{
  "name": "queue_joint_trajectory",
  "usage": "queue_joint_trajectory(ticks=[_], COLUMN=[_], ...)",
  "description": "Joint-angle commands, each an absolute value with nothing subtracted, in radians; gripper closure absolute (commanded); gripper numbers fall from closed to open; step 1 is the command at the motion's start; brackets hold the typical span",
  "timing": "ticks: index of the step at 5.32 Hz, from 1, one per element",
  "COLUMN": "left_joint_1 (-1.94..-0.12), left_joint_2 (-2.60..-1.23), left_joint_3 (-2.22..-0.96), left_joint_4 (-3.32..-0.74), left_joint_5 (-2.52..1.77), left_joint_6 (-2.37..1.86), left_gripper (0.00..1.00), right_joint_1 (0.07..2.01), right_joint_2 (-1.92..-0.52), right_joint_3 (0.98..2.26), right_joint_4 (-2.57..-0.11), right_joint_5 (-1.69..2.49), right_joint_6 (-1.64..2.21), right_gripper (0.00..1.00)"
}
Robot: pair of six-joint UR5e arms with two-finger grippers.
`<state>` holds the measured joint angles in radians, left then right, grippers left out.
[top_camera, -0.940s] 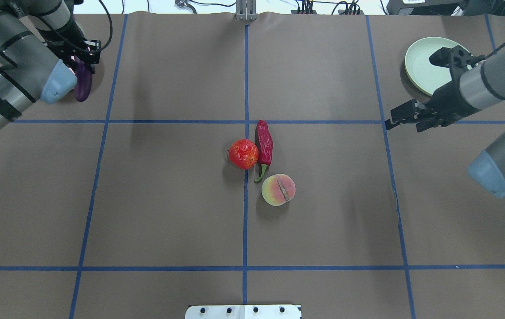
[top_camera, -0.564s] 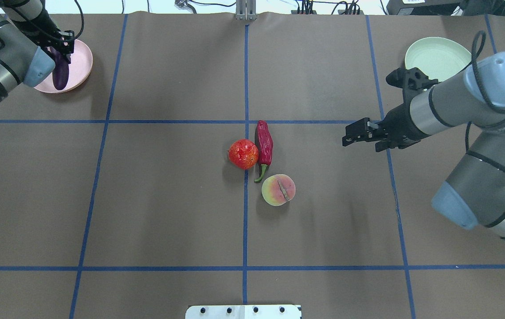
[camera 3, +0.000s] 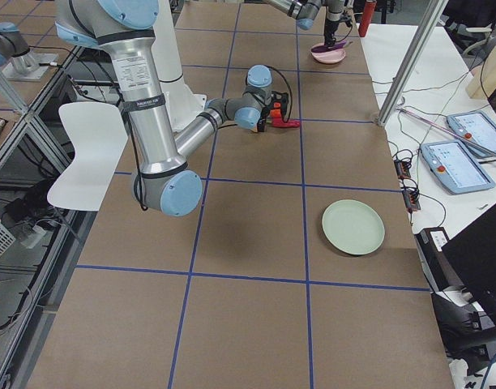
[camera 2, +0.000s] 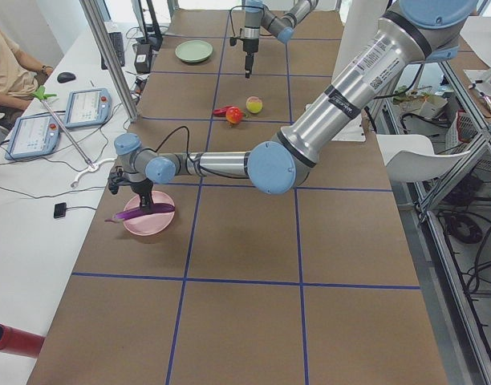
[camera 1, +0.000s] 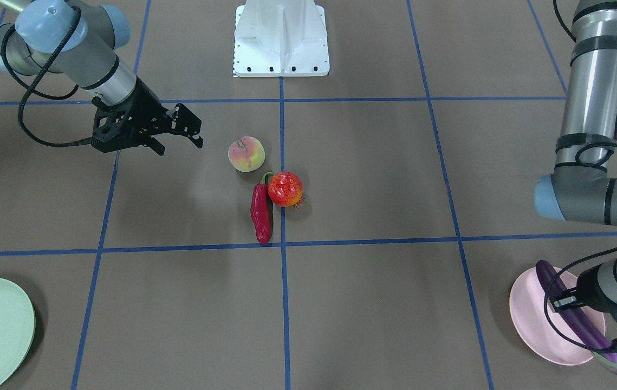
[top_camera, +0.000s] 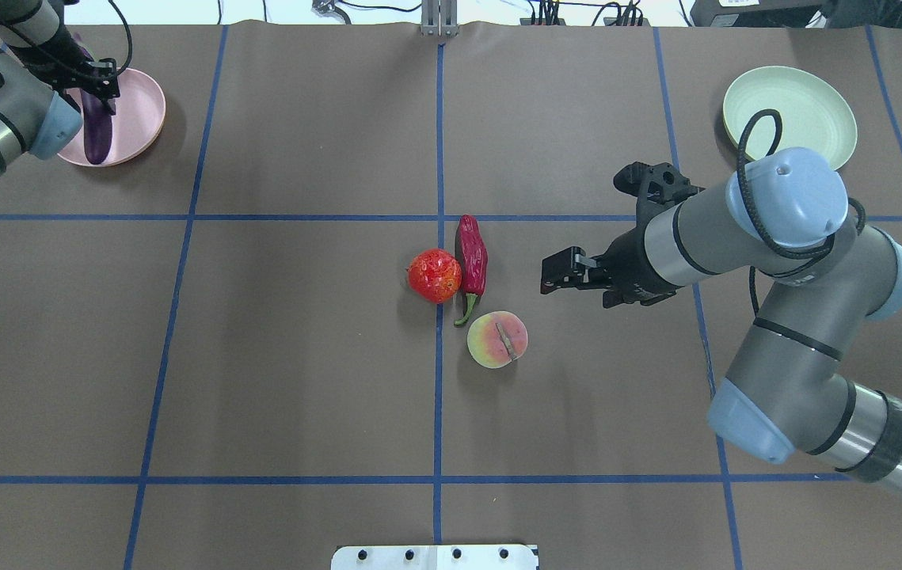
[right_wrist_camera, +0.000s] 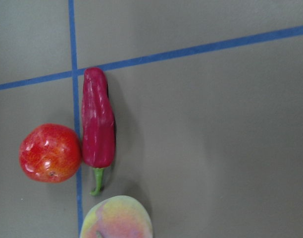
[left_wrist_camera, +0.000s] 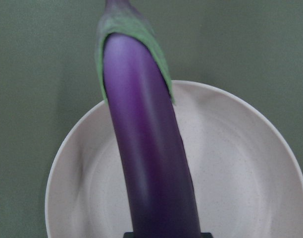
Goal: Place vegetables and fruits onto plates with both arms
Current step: 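Release the eggplant on the pink plate while the right gripper grasps the peach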
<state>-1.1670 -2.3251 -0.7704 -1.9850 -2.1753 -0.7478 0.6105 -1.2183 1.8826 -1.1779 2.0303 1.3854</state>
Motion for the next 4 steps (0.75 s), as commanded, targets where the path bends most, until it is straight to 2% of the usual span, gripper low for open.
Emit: queue_joint_trajectory(ticks=[1, 4], left_joint_1=[-1.202, -1.206], left_joint_2=[-2.327, -2.332], left_joint_3=[-0.781, -0.805], left_joint_4=[-1.994, -1.993], left_joint_5=[-2.186, -2.187], left_joint_6=[-0.75, -0.753], left_gripper=[0.0, 0.0], right_joint_1=[0.513, 0.445], right_joint_2=[-1.141, -1.14], right_joint_3=[1.872, 1.836], right_joint_4=[-1.317, -1.33], right_joint_5=[1.927, 1.858], right_joint_6=[1.42, 1.417], right_gripper=[0.0, 0.0])
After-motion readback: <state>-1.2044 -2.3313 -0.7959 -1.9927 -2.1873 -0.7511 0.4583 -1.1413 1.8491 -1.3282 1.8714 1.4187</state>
